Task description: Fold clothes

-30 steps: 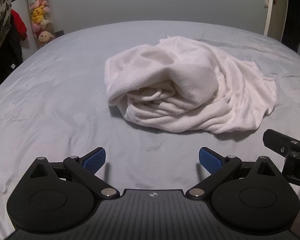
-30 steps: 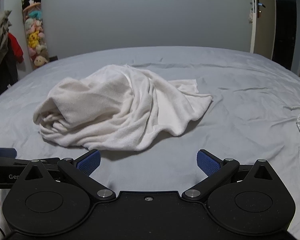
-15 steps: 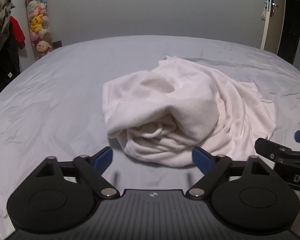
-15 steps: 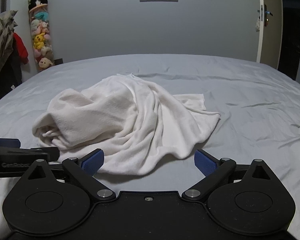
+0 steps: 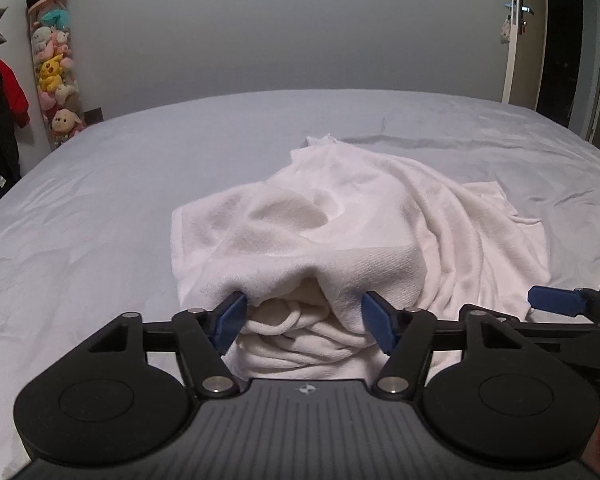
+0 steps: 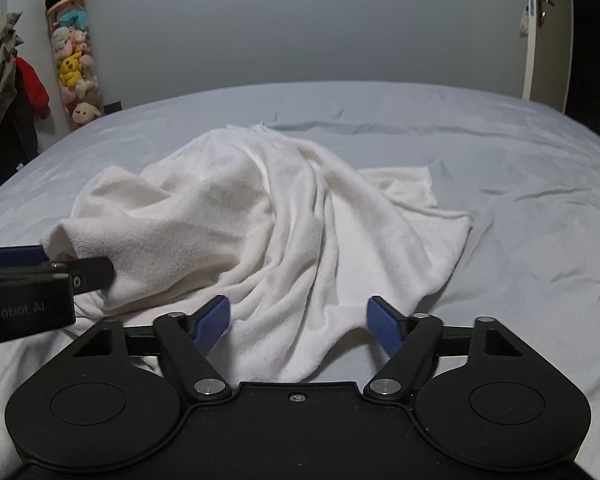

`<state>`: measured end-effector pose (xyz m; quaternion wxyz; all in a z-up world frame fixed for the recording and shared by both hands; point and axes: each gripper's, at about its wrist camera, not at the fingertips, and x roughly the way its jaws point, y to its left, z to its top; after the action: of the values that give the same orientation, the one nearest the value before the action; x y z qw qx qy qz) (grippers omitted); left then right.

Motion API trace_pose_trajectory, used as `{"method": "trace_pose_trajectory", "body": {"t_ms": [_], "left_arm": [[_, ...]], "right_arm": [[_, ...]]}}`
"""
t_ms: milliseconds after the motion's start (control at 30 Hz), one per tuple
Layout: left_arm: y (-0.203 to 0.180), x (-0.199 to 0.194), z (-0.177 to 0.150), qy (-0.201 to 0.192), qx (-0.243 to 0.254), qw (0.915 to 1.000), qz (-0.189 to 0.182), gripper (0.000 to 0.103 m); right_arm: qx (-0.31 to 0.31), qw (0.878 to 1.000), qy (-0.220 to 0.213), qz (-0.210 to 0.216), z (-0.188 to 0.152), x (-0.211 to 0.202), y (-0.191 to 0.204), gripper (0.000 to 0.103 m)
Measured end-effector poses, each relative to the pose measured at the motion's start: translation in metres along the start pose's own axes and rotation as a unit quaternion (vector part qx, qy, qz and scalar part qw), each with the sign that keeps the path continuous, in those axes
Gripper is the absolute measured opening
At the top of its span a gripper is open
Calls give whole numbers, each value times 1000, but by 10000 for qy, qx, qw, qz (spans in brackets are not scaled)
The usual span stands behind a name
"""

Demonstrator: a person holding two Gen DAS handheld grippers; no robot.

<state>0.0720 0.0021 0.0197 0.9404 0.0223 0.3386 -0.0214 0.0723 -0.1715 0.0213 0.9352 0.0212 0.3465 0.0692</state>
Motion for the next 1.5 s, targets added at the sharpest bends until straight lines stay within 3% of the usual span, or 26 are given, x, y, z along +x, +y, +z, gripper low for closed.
{"method": "trace_pose_trajectory", "body": {"t_ms": [167,467,667,1033,1333,1500], "left_arm": [[0,12,0,145,-23,9999,-66,53],[0,17,-5,209,-2,9997,-137,42],[3,15,-5,155,6,9998,-117,25],[4,-10,4,294,74,9995,56,16],[18,-57,10,654,51,9973,332,15],[31,-97,19,405,25,9976,552,14]], "right_arm": [[-18,9999,116,21,-3,7,3,49],[-191,9998,106,-44,-10,11,7,33],[-257,9997,20,19,-13,8,7,18],[-479,9984,-253,130,-8,-17,13,12],[-377,9978,-45,546,-6,-66,15,12],[-189,9968,-18,770,-5,-99,17,12]]}}
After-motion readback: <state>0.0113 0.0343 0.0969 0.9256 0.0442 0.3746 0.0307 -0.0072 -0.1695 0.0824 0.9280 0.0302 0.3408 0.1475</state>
